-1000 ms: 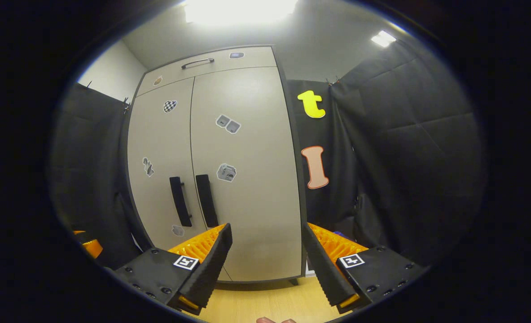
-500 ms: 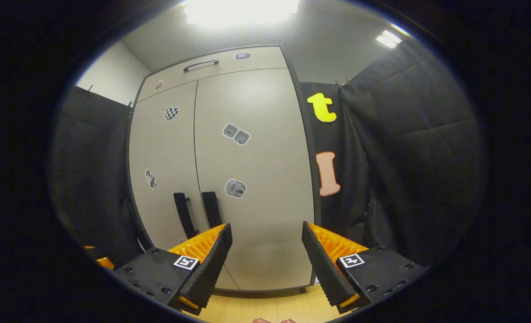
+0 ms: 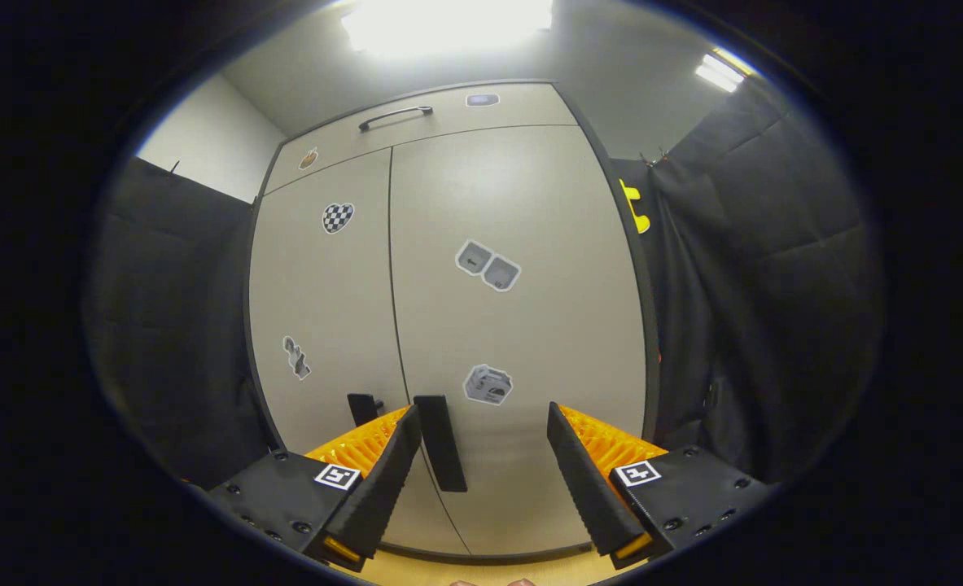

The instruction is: Open the right door of the double-door shoe cabinet with the right hand, and open the left door with the left hand.

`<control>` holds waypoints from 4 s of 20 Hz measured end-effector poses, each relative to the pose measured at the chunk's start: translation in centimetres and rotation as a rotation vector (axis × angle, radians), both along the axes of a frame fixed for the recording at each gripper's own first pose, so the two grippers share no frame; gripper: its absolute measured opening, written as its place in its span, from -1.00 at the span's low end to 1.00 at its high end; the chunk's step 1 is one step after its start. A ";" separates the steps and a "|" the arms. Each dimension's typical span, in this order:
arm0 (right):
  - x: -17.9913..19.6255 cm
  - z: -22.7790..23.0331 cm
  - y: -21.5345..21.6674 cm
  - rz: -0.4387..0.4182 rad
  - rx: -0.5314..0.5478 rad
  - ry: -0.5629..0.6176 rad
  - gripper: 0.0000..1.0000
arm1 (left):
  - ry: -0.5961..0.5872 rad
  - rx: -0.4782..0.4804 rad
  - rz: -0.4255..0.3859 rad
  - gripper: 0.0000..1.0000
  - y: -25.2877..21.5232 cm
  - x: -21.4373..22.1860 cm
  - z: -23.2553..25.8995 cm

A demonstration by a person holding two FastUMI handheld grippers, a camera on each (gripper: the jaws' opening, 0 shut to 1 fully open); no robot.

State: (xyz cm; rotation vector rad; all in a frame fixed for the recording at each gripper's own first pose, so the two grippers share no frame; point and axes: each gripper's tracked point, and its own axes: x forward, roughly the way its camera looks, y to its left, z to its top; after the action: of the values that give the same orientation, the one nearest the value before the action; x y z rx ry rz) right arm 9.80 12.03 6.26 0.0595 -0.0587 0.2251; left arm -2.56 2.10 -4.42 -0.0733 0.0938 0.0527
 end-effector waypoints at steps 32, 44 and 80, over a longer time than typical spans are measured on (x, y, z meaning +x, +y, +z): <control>7.2 -5.0 5.2 0.050 -0.128 0.102 -0.88 | 0.060 0.013 0.109 0.86 5.7 -1.8 -2.4; 3.7 -5.1 4.1 0.126 -0.131 0.115 -0.82 | 0.063 0.033 0.063 0.80 2.7 -3.3 -2.3; -8.0 -4.2 -10.4 0.069 -0.104 0.131 -0.85 | 0.057 0.039 -0.206 0.92 -10.5 1.4 -2.5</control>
State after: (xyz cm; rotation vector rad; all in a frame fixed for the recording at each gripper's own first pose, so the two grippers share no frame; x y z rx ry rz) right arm 1.77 1.65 2.02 -0.0277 0.0853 0.2924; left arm -1.12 -8.38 -6.96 -0.0231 0.1570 -0.1495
